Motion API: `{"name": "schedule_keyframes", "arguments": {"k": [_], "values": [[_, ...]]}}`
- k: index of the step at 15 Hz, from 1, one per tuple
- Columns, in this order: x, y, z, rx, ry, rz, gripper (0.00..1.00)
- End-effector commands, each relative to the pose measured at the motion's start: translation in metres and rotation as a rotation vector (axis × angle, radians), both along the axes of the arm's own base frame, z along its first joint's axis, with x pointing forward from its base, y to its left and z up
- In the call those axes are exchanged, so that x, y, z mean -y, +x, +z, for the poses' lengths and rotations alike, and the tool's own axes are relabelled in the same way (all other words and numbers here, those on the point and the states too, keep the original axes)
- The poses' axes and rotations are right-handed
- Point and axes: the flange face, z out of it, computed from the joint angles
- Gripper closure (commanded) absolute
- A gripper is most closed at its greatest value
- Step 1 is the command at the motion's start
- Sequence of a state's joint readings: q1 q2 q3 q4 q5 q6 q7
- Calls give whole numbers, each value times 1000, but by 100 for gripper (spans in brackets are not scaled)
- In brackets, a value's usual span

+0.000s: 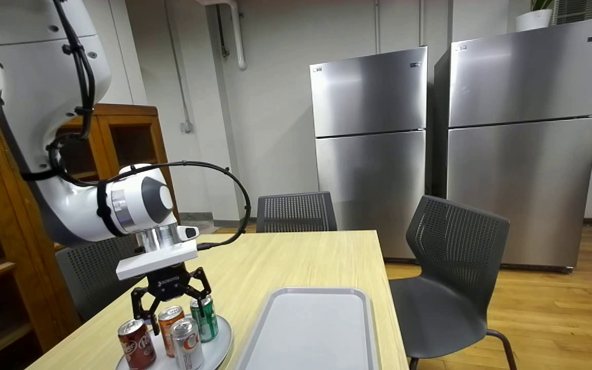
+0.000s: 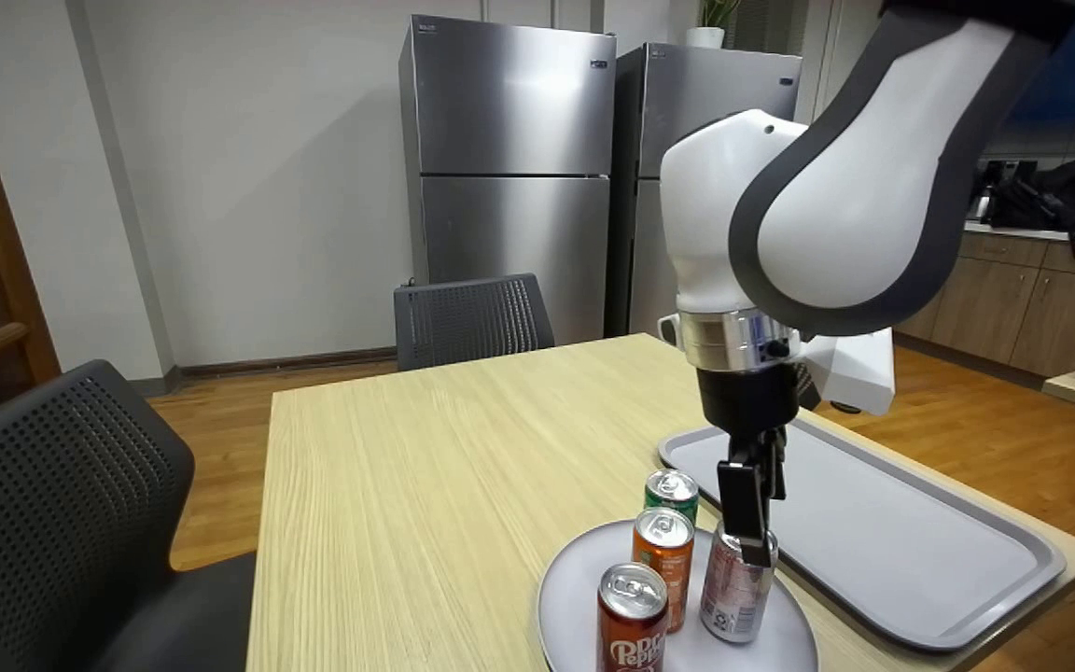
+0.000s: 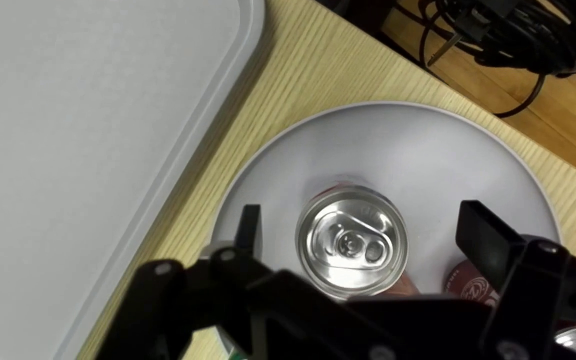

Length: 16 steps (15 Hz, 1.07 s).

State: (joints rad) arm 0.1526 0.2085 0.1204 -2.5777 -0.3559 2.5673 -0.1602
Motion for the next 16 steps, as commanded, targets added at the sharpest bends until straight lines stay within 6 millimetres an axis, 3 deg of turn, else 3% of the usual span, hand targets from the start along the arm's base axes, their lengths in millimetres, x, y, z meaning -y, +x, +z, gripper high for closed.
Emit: {"name": "schedule_keyframes", "arguments": {"k": [1, 16], "values": [[-8, 11, -9, 27, -8, 16, 0], [-8, 8, -32, -4, -8, 29, 0]]}}
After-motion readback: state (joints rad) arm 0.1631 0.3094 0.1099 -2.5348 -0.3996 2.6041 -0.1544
